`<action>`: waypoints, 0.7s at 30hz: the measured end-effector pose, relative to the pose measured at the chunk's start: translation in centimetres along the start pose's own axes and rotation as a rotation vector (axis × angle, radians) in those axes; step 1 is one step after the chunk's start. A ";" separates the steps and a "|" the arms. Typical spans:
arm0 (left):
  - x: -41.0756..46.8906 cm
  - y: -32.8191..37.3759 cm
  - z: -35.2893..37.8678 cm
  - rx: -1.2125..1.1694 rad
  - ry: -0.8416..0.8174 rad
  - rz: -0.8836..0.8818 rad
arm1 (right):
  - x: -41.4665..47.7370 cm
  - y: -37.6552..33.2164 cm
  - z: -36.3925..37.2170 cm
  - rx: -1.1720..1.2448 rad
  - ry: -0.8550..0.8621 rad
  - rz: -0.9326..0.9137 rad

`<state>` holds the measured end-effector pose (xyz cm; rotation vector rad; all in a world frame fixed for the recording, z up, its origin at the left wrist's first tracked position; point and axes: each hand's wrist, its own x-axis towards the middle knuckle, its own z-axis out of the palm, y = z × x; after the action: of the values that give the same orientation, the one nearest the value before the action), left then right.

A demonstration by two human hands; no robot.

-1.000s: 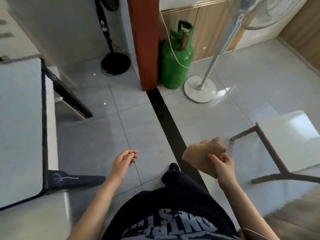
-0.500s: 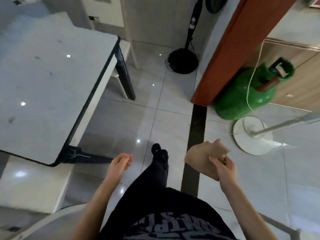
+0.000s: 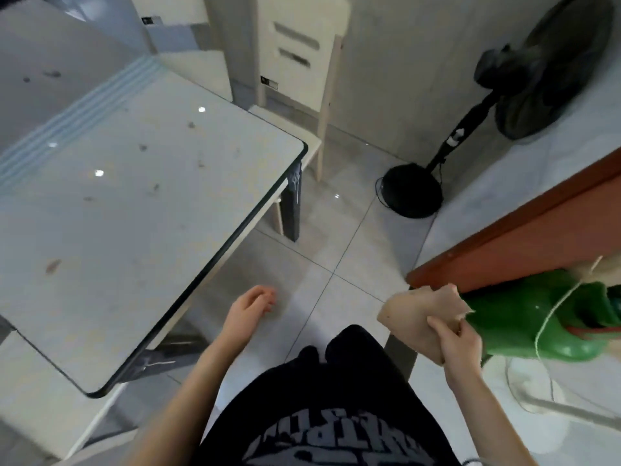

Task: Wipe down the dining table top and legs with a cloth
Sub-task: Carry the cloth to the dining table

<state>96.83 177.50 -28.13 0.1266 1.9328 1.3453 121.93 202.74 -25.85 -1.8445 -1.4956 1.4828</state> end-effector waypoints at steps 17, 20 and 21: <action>9.9 6.3 -2.9 -0.077 0.633 -0.138 | 16.3 -25.9 24.5 -0.363 -0.753 -0.500; 12.3 7.9 -4.3 -0.062 0.738 -0.139 | 16.2 -29.8 29.3 -0.373 -0.868 -0.656; 13.2 8.5 -4.8 -0.060 0.762 -0.143 | 16.3 -30.9 30.9 -0.382 -0.892 -0.730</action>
<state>81.78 183.84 -27.24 -0.6285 2.4416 1.4758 78.20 218.59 -22.50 -0.5227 -2.6064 1.7411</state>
